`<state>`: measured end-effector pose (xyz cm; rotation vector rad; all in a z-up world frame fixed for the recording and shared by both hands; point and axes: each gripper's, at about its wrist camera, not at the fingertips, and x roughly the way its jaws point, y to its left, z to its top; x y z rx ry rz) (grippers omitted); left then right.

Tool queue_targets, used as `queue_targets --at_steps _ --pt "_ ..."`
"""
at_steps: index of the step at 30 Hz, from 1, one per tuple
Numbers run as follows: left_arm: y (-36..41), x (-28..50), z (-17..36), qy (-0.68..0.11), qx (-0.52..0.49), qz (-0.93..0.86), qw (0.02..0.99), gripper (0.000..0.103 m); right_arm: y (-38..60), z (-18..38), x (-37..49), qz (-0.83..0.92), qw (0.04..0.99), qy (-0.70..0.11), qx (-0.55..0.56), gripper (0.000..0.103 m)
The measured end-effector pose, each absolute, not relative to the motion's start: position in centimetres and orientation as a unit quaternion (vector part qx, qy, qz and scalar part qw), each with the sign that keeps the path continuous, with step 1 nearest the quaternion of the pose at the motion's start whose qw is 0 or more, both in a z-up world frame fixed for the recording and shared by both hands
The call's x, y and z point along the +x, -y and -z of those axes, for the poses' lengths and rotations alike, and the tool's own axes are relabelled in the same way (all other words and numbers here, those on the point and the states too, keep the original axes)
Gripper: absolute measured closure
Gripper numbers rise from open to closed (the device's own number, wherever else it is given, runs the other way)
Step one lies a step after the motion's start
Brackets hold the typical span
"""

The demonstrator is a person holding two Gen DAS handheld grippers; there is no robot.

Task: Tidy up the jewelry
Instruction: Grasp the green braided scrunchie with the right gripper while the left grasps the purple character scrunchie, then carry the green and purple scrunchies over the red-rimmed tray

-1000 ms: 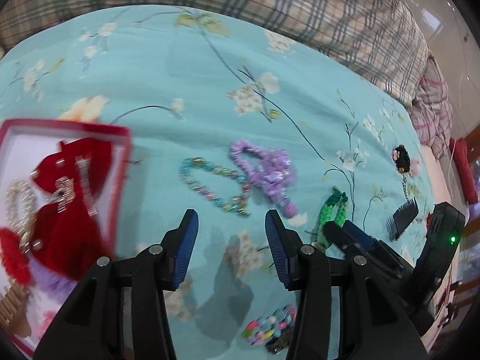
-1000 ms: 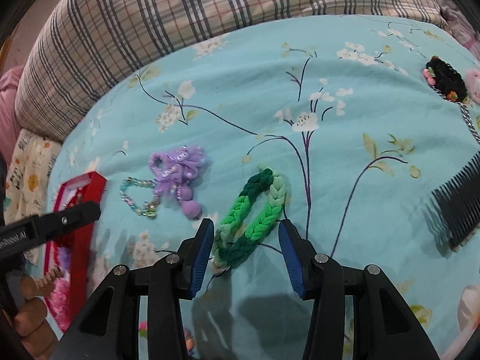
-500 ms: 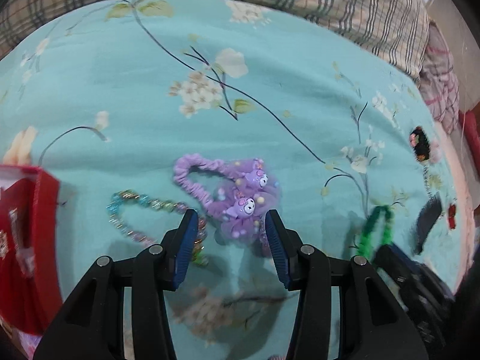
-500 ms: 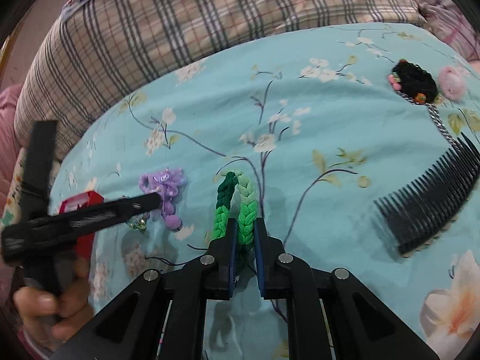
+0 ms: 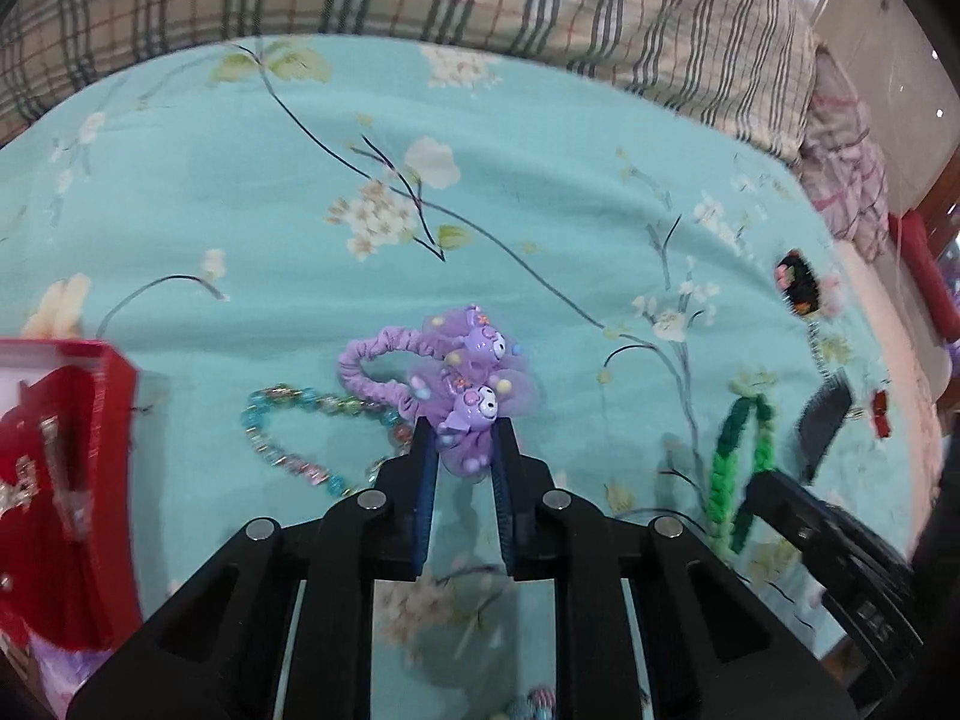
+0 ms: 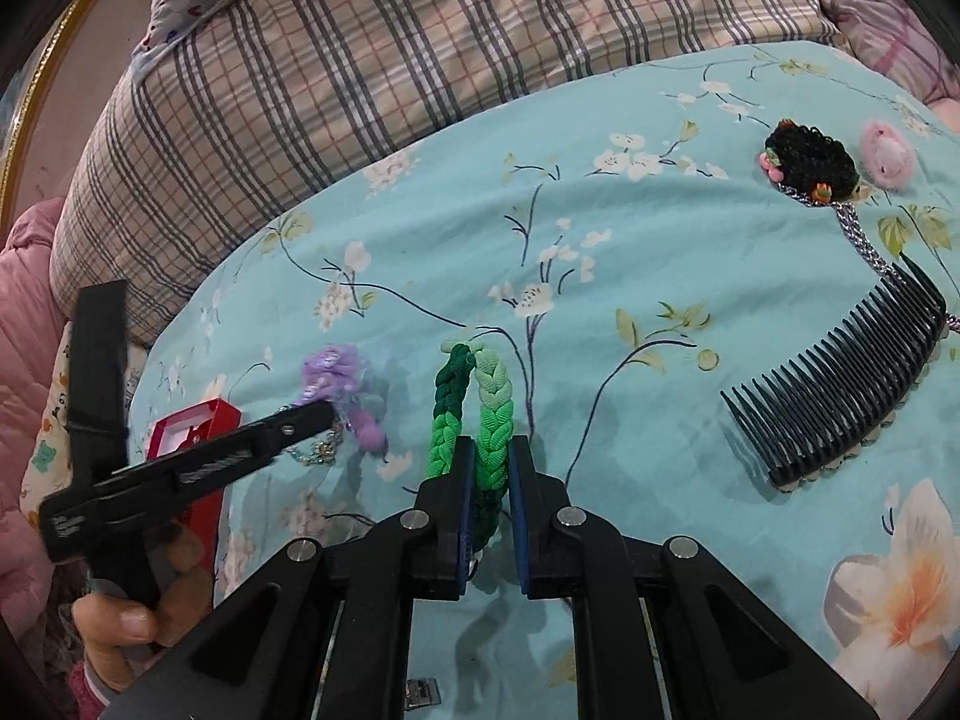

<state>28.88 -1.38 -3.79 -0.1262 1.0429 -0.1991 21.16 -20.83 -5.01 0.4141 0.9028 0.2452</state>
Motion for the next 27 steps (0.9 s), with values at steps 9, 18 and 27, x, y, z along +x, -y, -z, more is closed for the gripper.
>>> queue_targets --at_steps 9,18,27 --pt "-1.7 25.2 -0.2 -0.465 -0.089 0.092 0.876 0.088 18.9 4.0 20.2 -0.137 0.870 -0.430 0.198 0.093" --pt "-5.0 21.6 -1.8 -0.450 -0.110 0.072 0.884 0.088 15.7 2.9 19.0 -0.166 0.868 -0.429 0.186 0.093" --pt "-9.3 18.3 -2.9 -0.432 -0.135 0.047 0.891 0.088 11.8 2.3 18.4 -0.198 0.864 -0.431 0.170 0.093"
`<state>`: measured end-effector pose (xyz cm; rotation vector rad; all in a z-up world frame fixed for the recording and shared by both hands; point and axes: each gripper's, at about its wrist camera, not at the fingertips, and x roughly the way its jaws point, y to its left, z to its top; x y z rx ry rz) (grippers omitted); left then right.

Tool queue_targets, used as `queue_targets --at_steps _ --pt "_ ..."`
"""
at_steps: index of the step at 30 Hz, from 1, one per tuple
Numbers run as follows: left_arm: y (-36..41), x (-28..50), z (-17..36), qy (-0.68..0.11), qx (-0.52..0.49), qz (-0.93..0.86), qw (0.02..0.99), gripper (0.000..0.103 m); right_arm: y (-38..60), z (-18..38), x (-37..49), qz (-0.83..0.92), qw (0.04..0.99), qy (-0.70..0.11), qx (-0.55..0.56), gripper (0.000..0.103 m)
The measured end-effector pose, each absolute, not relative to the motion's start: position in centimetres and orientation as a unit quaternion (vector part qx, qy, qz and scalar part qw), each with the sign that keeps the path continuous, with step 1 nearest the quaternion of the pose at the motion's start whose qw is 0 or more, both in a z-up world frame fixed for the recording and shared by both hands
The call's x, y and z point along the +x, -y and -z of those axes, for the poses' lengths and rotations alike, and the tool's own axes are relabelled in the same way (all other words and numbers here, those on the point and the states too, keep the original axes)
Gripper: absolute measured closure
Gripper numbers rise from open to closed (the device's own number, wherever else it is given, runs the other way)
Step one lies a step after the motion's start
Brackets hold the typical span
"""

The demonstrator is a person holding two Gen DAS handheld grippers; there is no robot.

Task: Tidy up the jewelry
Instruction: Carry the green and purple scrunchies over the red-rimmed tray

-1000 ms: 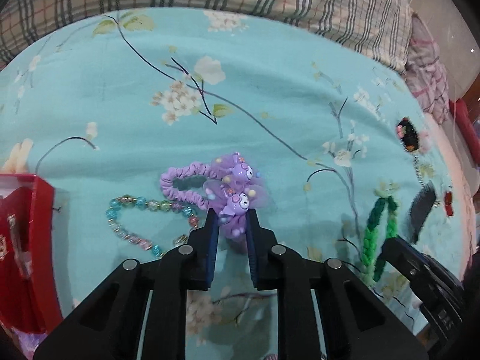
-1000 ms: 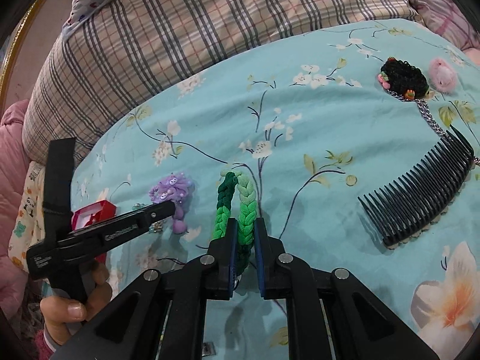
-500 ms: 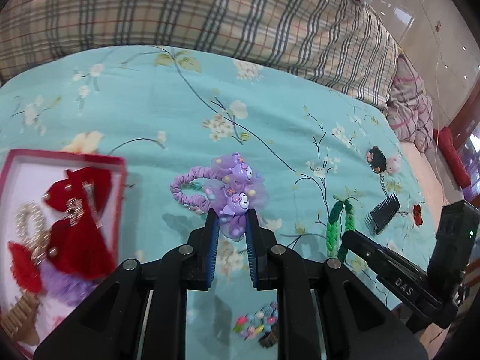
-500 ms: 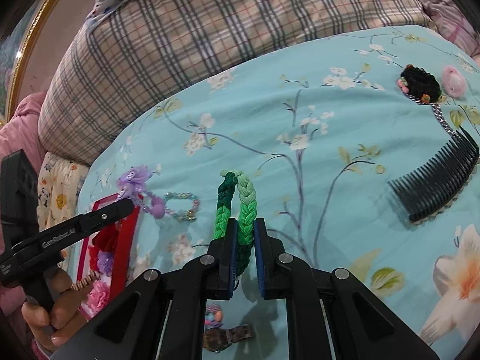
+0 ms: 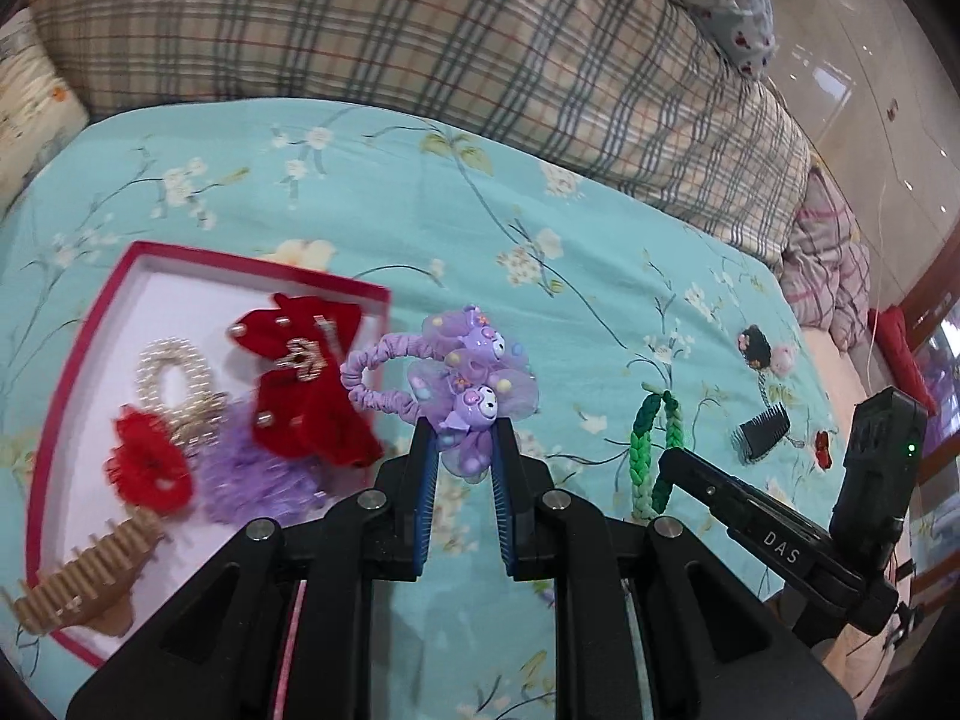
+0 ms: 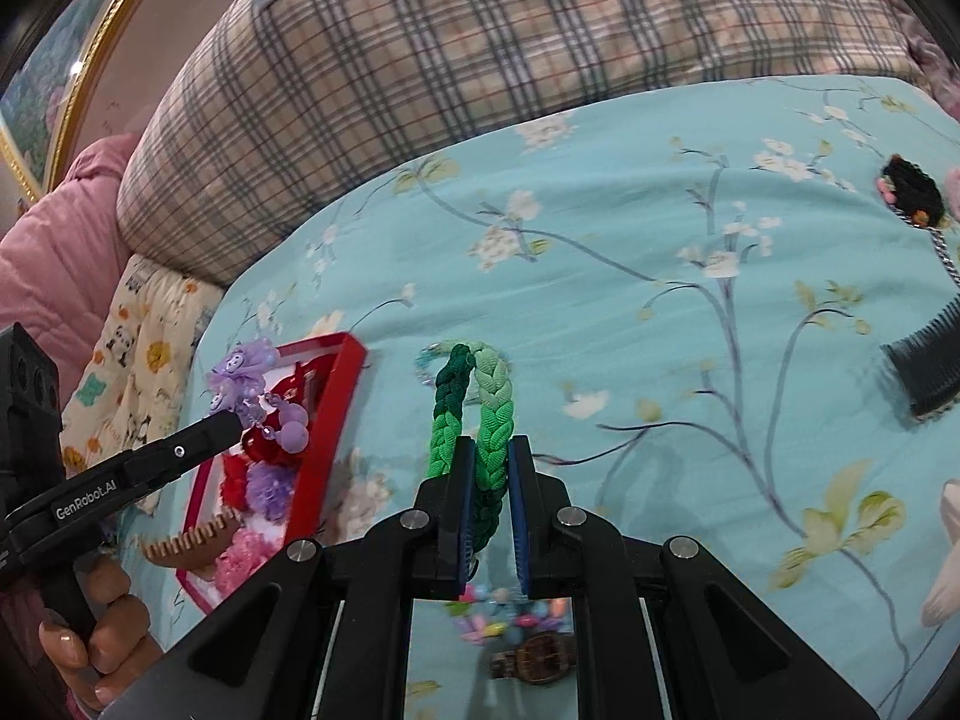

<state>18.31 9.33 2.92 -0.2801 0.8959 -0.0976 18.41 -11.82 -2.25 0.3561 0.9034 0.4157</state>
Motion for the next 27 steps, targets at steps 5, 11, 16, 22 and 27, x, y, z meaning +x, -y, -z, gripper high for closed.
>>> queue_targets --at_steps 5,11,16,22,27 --pt "-11.5 16.9 -3.0 -0.428 -0.143 0.030 0.892 0.088 9.9 1.9 18.1 -0.213 0.862 -0.432 0.161 0.093" --pt "-13.7 16.0 -3.1 -0.423 -0.153 0.011 0.893 0.088 7.8 1.7 17.8 -0.230 0.857 -0.435 0.152 0.093" --pt "-15.6 15.7 -3.4 -0.415 -0.161 -0.007 0.895 0.088 6.0 1.5 17.8 -0.245 0.854 -0.436 0.146 0.093" --pt "-18.0 15.8 -3.8 -0.408 -0.173 -0.029 0.896 0.088 3.5 1.0 18.1 -0.265 0.849 -0.436 0.138 0.093" --pt "-19.8 16.2 -3.9 -0.405 -0.180 -0.050 0.895 0.088 0.9 0.5 18.3 -0.289 0.842 -0.435 0.132 0.093"
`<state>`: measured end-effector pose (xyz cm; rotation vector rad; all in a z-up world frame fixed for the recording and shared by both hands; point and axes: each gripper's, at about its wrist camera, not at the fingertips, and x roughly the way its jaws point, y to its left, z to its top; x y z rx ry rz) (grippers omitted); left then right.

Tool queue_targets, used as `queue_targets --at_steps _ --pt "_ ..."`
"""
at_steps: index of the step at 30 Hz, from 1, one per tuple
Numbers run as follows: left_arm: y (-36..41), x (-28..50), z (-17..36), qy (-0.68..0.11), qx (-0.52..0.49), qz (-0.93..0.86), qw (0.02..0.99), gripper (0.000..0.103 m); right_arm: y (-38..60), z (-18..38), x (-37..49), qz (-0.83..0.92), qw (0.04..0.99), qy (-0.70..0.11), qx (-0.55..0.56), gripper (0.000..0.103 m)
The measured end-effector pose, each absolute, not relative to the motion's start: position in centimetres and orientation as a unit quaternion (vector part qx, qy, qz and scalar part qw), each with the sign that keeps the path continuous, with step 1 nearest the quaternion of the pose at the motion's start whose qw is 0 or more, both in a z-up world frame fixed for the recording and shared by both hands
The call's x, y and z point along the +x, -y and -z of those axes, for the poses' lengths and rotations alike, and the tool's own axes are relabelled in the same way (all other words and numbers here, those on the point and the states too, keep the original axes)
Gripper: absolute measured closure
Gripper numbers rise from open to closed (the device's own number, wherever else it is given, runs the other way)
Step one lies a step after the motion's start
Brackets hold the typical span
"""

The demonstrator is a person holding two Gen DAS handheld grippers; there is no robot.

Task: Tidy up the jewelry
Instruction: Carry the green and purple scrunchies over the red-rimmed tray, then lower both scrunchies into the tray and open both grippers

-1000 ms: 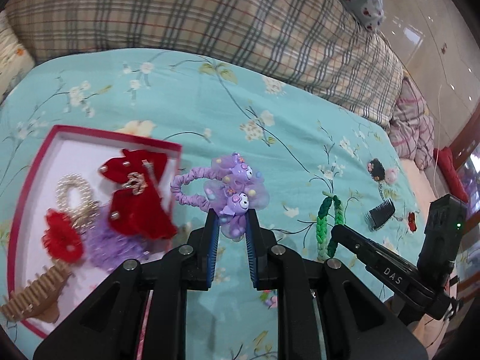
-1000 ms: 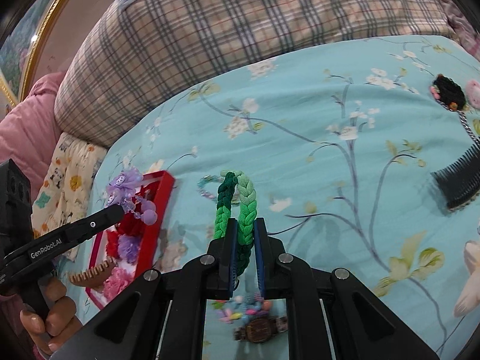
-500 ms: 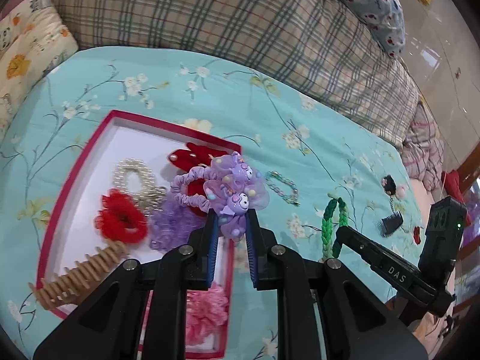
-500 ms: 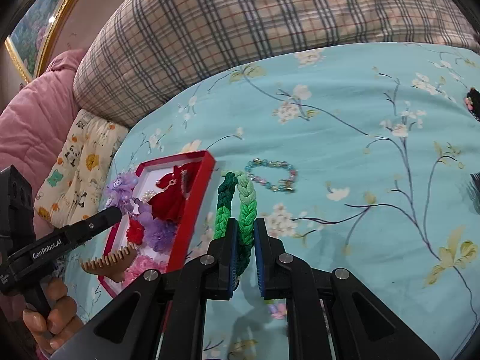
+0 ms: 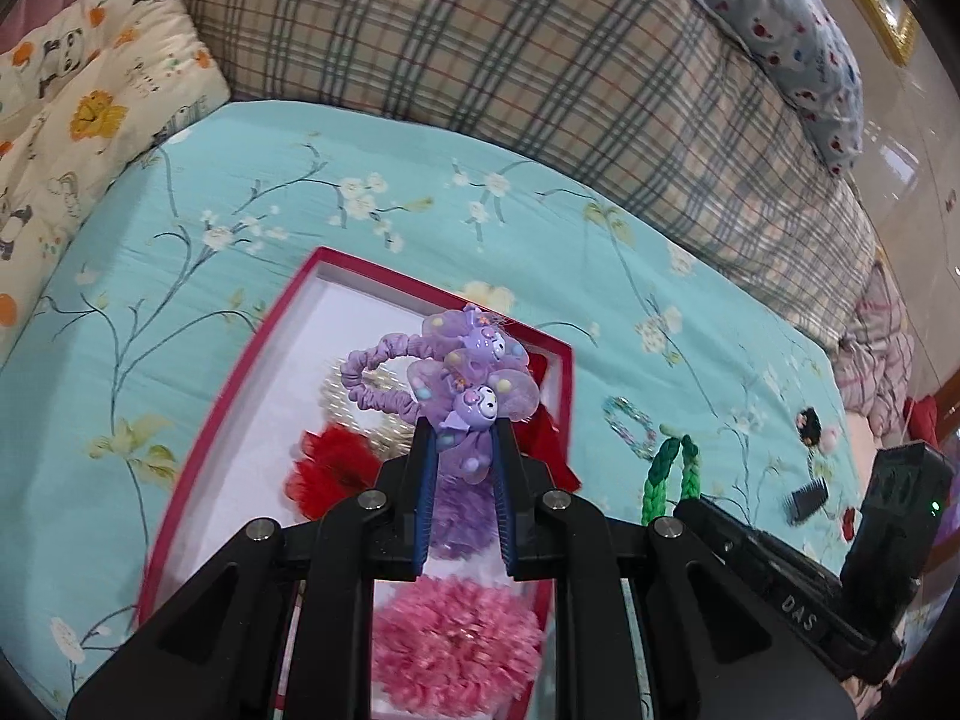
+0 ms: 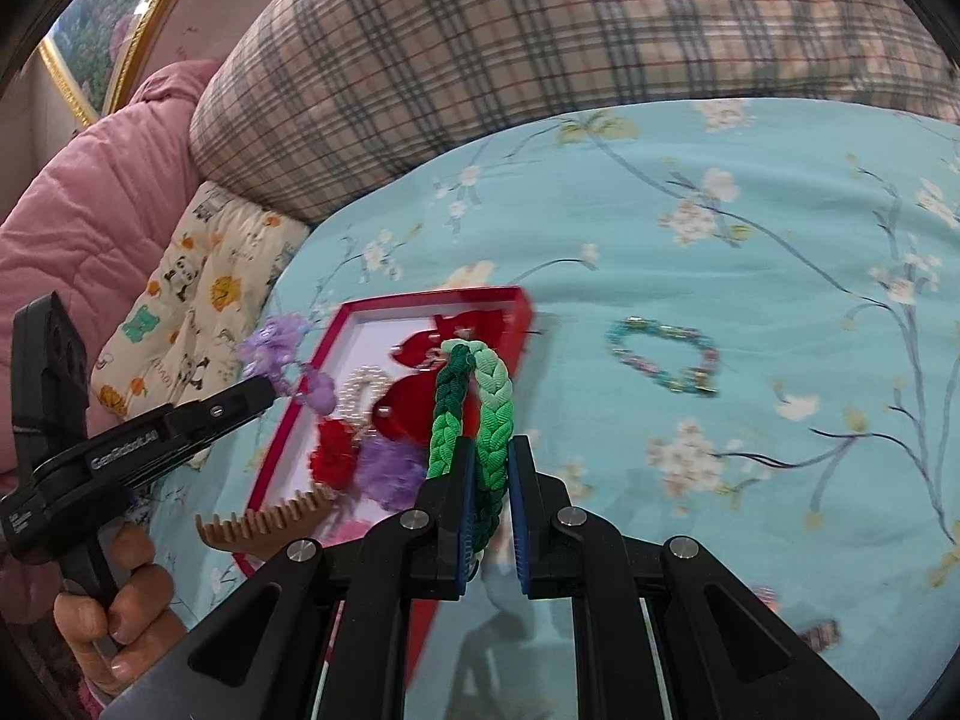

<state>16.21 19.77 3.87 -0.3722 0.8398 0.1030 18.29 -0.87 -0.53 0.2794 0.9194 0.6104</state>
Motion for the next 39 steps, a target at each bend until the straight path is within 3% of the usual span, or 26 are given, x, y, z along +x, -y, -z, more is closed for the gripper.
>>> queue_targets --at_steps 14,39 --pt "-23.1 18.5 -1.3 -0.430 -0.215 -0.102 0.871 0.088 -6.3 2.8 19.0 -0.334 0.815 -0.463 0.103 0.093" --pt "-23.5 20.2 1.6 -0.472 -0.224 -0.119 0.845 0.087 -6.2 4.5 19.7 -0.332 0.802 -0.484 0.112 0.088"
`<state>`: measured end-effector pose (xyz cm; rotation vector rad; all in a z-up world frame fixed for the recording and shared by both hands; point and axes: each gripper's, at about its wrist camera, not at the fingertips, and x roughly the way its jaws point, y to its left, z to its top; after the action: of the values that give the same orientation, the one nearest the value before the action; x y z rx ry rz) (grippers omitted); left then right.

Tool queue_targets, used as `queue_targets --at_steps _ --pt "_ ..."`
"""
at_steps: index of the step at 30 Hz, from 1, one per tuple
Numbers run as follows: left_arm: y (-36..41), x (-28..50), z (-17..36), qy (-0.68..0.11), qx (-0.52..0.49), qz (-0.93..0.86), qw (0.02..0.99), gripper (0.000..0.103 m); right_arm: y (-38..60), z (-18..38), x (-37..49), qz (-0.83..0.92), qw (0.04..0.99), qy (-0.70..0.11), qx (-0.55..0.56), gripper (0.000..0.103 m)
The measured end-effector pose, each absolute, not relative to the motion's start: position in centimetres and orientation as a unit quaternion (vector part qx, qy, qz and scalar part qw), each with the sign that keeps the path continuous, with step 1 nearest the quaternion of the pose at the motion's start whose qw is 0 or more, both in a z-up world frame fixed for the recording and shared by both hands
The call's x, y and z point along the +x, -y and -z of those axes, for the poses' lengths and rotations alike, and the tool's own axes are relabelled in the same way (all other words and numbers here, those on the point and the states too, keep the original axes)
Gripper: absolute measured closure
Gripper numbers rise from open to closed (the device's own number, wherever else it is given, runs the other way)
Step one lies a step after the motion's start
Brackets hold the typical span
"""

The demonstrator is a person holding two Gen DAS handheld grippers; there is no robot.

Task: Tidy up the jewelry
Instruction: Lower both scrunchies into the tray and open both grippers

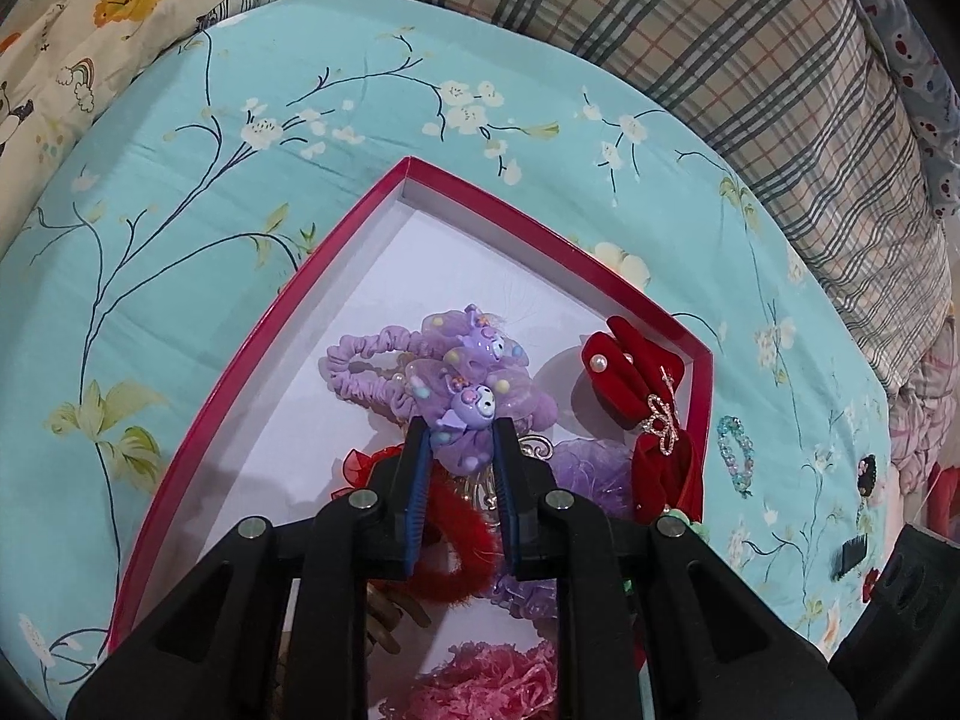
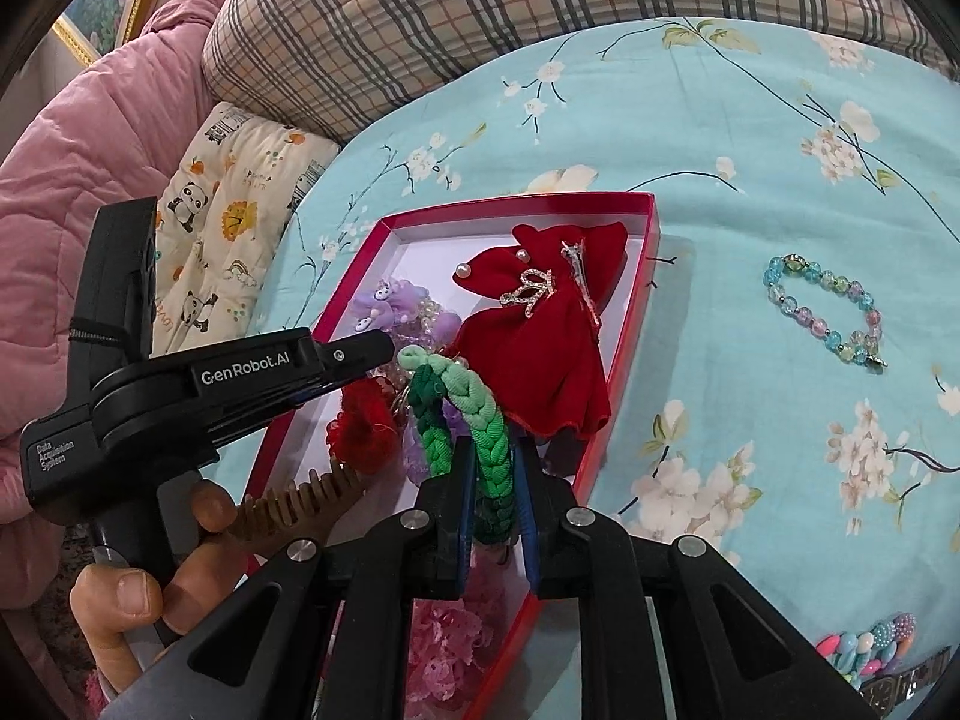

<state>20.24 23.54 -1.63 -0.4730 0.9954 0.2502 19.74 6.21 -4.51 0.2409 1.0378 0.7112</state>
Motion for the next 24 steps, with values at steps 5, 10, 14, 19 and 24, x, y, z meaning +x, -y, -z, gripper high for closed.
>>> queue_targets --at_steps 5,10,14,19,24 --pt "-23.4 20.3 1.5 -0.472 -0.223 -0.117 0.845 0.083 -6.1 4.5 19.7 -0.332 0.800 -0.487 0.112 0.086" --pt "-23.5 19.9 1.1 -0.470 -0.228 -0.114 0.845 0.078 -6.0 4.2 19.4 -0.333 0.802 -0.484 0.113 0.078" --pt "-23.5 19.6 0.8 -0.469 -0.231 -0.112 0.845 0.078 -5.8 3.9 19.2 -0.332 0.804 -0.481 0.113 0.078" --pt "-22.9 19.1 0.4 -0.468 -0.226 -0.107 0.848 0.078 -4.9 3.5 18.9 -0.329 0.806 -0.478 0.116 0.078" --pt "-22.2 18.5 0.2 -0.469 -0.220 -0.101 0.849 0.077 -3.8 3.3 18.6 -0.323 0.809 -0.477 0.119 0.077"
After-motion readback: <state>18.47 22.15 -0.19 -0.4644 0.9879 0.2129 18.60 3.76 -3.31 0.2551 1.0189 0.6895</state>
